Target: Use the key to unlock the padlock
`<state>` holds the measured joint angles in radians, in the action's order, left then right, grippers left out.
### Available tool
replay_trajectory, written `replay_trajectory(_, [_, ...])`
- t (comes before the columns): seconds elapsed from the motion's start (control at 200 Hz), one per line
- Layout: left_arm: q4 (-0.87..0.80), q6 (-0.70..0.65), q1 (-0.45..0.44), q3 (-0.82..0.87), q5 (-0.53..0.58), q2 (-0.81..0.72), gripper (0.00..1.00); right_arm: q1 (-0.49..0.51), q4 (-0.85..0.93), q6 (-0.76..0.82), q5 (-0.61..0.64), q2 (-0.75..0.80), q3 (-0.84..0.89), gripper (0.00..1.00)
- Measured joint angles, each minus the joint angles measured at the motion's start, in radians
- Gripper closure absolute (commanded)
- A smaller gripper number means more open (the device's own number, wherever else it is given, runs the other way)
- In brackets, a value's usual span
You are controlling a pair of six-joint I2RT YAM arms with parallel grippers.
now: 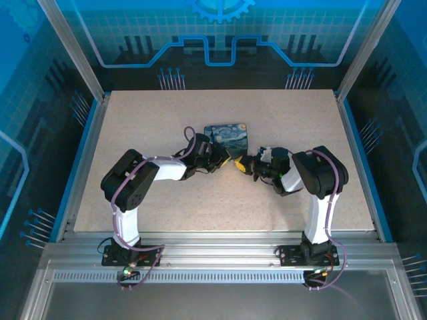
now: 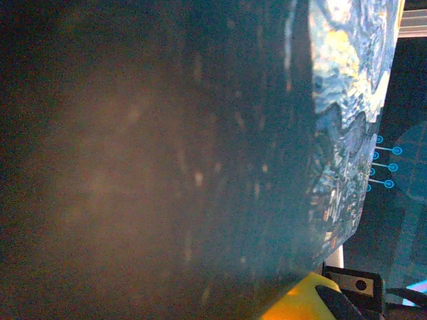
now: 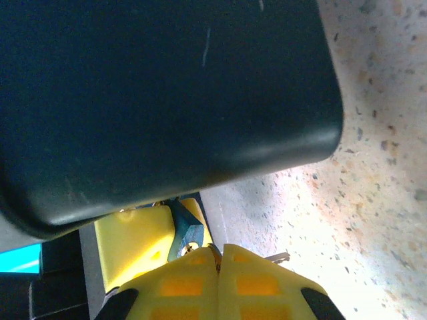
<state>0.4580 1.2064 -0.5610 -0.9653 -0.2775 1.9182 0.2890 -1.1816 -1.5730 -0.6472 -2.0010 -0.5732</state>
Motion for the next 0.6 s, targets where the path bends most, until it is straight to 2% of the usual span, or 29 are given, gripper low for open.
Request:
replay_trajectory(0.165, [0.007,0.007,0.002,0.000,0.001,0.000,1.00,0.000,-0.044,-0.024,0.001,-0.015,0.003,1.00])
replay_trajectory(0.375, [0.013,0.019,0.003,0.000,0.000,0.000,1.00,0.006,0.001,0.019,0.019,0.015,0.005,1.00])
replay_trajectory(0.595, [0.017,0.023,0.006,0.002,0.002,0.000,1.00,0.032,-0.118,-0.138,0.067,-0.046,0.019,1.00])
